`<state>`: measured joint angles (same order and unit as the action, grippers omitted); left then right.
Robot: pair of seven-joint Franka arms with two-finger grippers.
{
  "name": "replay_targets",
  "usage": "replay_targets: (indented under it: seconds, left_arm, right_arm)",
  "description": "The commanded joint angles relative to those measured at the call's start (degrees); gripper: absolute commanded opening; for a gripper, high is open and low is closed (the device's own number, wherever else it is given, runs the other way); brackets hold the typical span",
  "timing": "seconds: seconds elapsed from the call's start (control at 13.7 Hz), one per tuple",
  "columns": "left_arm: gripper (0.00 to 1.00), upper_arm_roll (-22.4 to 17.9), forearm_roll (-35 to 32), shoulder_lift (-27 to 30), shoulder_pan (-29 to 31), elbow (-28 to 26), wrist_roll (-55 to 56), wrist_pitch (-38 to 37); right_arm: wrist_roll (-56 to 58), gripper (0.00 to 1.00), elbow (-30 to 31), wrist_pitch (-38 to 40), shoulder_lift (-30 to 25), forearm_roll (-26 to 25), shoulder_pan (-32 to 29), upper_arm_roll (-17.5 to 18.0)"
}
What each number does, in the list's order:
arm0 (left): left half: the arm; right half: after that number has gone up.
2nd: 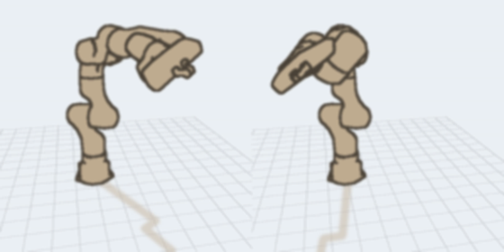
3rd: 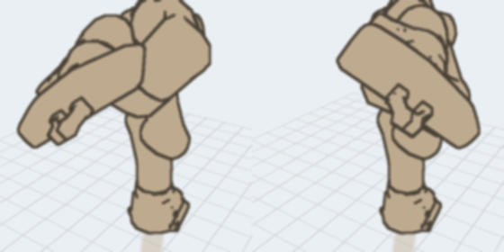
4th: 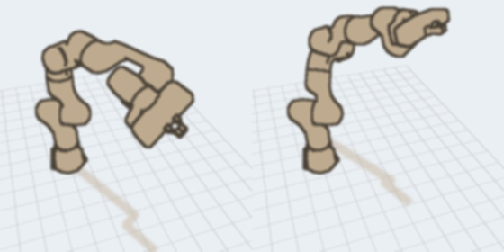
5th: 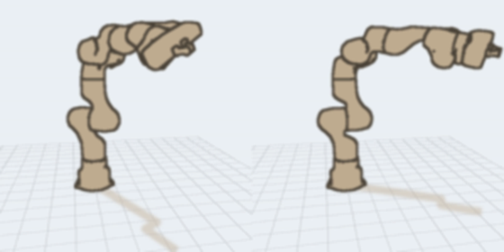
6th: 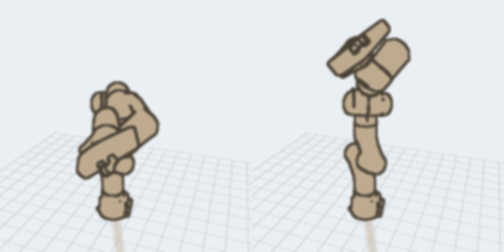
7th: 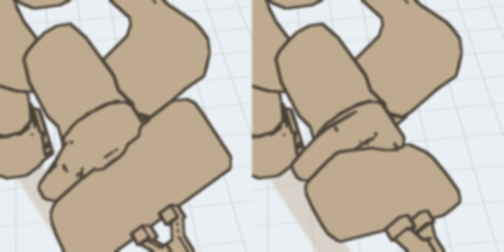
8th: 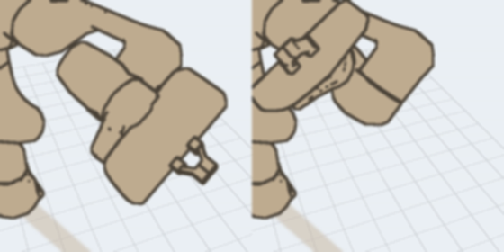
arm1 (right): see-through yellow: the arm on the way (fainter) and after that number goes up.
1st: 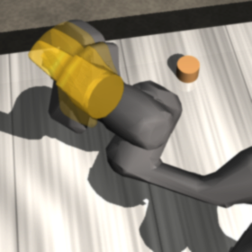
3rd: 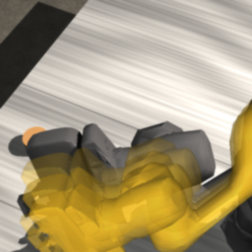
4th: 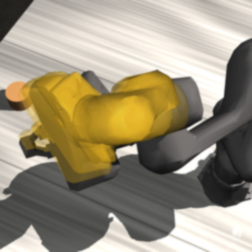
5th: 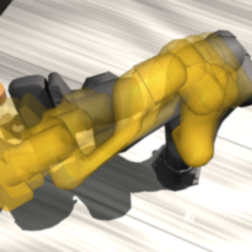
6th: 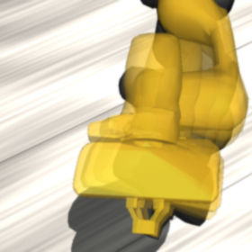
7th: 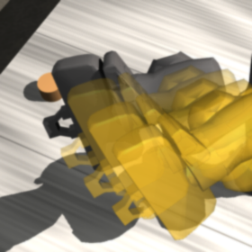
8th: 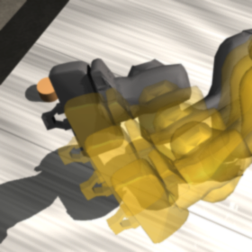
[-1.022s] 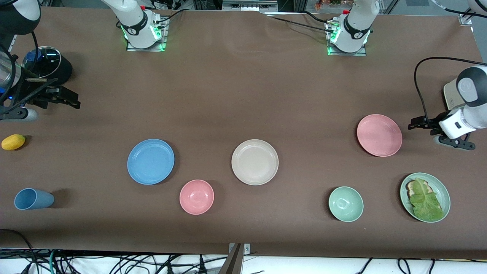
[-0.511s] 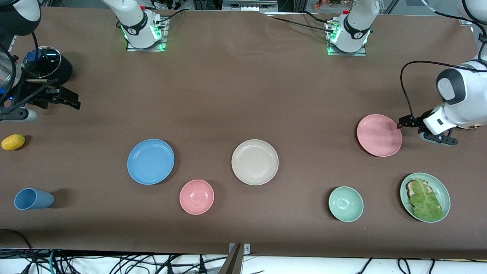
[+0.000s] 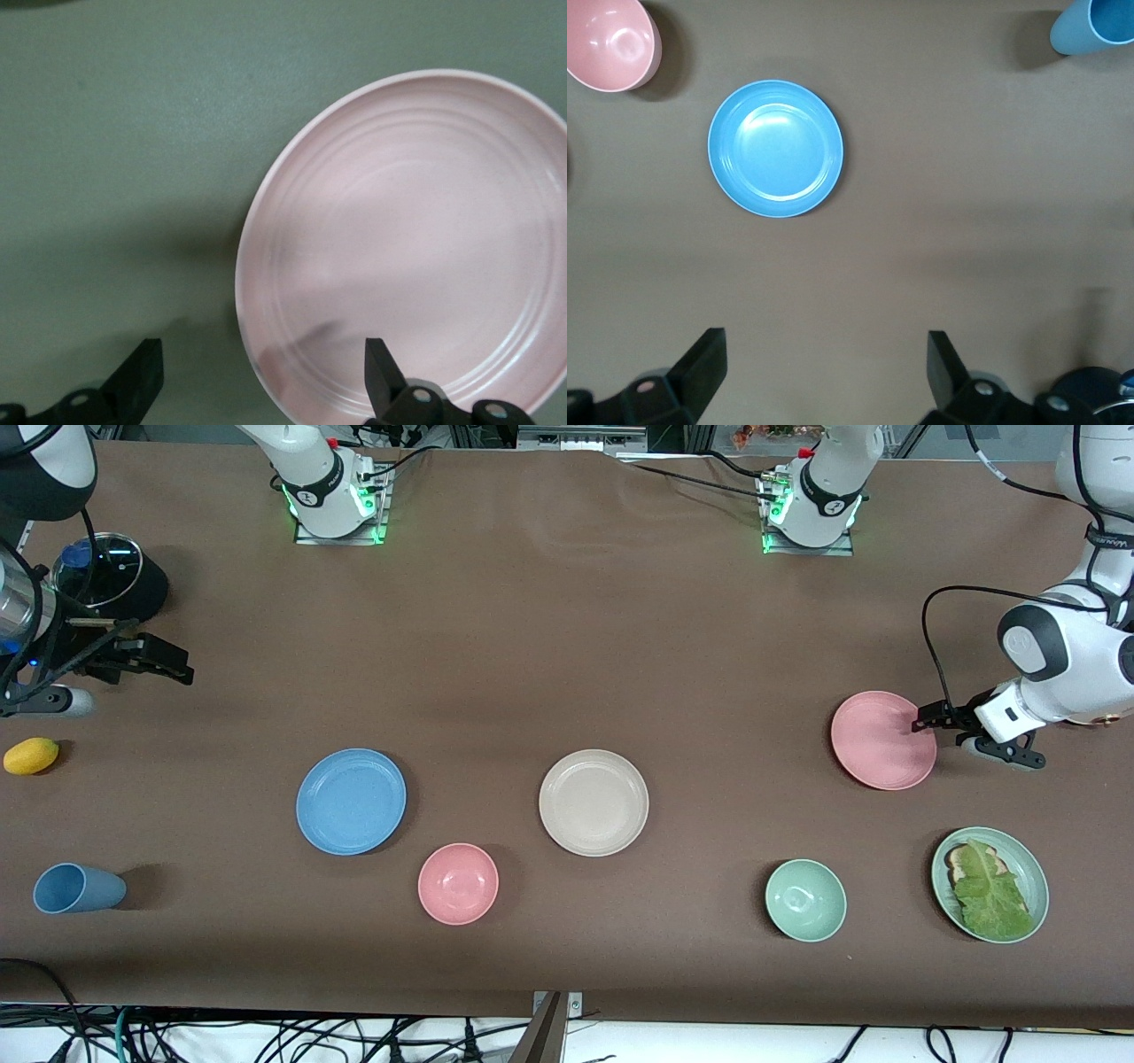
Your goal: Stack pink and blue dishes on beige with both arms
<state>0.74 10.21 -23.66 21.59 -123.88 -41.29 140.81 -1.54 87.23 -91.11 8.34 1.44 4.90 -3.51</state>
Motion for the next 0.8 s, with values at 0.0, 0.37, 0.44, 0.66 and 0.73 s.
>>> replay_targets:
  seconds: [0.0,0.37,0.44,0.66,0.73]
  left_arm:
    - [1.0,0.23,2.01,-1.3,0.64,0.48,-2.3,1.22]
    - [1.0,0.23,6.49,-2.97,0.55,0.66,-5.9,2.54]
    - [0.98,0.23,6.49,-3.15,0.38,0.74,-5.9,2.54]
    - [0.36,0.14,6.49,-3.15,0.11,0.66,-5.38,2.45]
    - [0.19,0.14,6.49,-3.06,0.11,0.66,-5.46,2.19]
  right_arm:
    - [0.05,1.0,-0.4,-0.21,0.01,1.98,-0.59,0.08]
    - [-0.04,1.0,-0.4,-0.12,0.8,3.22,-0.5,0.08]
    - [-0.04,1.0,-0.48,-0.12,0.8,3.22,-0.59,0.08]
    - [0.4,1.0,-0.48,-0.03,1.06,2.87,-0.5,0.08]
    - [0.4,1.0,-0.48,-0.12,1.33,2.43,-0.24,0.17]
